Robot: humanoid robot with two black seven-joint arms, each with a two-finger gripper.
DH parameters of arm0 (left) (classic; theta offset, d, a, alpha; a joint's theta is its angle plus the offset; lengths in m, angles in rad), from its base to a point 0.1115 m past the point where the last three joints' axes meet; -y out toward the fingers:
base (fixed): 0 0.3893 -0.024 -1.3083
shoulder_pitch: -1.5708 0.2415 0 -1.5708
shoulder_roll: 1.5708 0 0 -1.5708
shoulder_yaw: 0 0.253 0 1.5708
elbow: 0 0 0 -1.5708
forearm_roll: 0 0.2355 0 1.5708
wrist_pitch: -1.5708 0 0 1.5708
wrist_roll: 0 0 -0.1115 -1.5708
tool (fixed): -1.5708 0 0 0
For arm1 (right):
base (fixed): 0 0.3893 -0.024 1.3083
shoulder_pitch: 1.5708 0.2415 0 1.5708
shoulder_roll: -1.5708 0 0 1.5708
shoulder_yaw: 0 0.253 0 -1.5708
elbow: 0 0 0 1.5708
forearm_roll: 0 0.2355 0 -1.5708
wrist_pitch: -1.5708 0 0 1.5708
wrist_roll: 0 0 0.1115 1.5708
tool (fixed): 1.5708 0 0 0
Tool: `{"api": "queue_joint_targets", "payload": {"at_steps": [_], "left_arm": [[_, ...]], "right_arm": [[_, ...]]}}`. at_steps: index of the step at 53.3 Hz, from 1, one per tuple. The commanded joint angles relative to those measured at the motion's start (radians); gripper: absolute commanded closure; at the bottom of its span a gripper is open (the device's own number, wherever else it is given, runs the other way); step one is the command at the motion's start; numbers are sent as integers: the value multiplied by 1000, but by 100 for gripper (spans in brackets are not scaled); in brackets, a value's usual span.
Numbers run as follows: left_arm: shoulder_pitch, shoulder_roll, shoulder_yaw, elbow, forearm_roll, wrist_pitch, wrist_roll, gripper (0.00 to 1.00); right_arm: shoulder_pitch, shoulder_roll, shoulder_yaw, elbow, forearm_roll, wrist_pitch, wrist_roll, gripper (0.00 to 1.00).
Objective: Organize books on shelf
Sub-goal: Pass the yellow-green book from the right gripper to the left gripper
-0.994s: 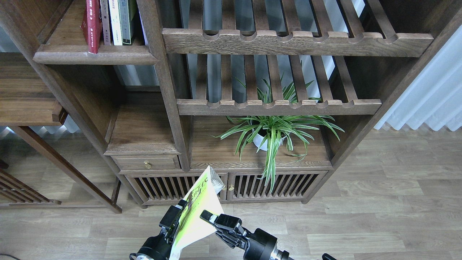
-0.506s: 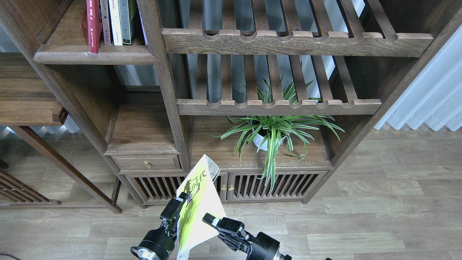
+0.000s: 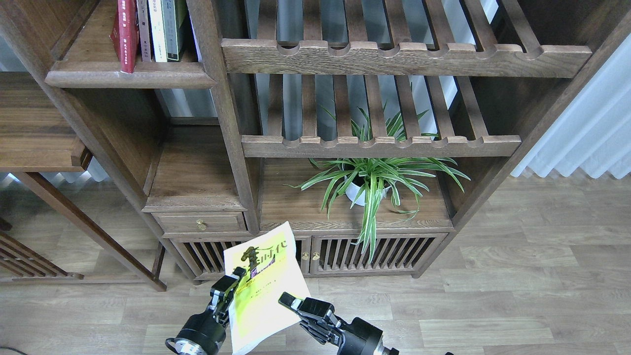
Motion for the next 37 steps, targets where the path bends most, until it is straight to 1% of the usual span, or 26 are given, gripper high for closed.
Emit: {"api": "queue_joint_targets", "payload": {"at_steps": [1,3,4,5,6,8,9,11,12,14,15,16,29,37], "left_arm": [[11,33,-3,-29,1,1,0,95],[11,38,-4,-35,1,1,0,96],[11,42,-6,-38,2,1,2,96],[11,47,-7,-41,2,1,2,96],[11,50,-7,-44,2,1,2,96],[12,58,-9,-44,2,1,2,96],[12,65,-12,-44,2,1,2,96],[12,70,-15,-44,2,1,2,96],[15,78,-18,-44,2,1,2,96],[18,84,-20,-44,2,1,3,96],[24,91,-21,-46,2,1,3,96],[29,96,-21,-48,2,1,5,96],[43,147,-56,-55,10,1,8,97],[55,203,-89,-51,21,1,13,97]], "right_arm": [[6,-1,17,-7,0,0,5,87],[6,-1,19,-7,0,0,5,82],[9,-1,19,-7,-1,0,5,76],[13,-1,19,-7,-4,-5,5,67],[15,-1,19,-8,-7,-7,6,63],[26,-1,17,-10,-21,-13,5,51],[33,-1,17,-11,-32,-17,5,44],[41,-1,13,-14,-44,-25,5,36],[52,-1,6,-25,-62,-42,3,21],[61,-1,5,-31,-79,-59,3,12],[69,-1,5,-39,-99,-80,5,4],[72,-1,8,-42,-110,-92,5,1],[75,-1,31,-39,-116,-102,9,1],[76,-1,78,-38,-116,-100,11,1]]}}
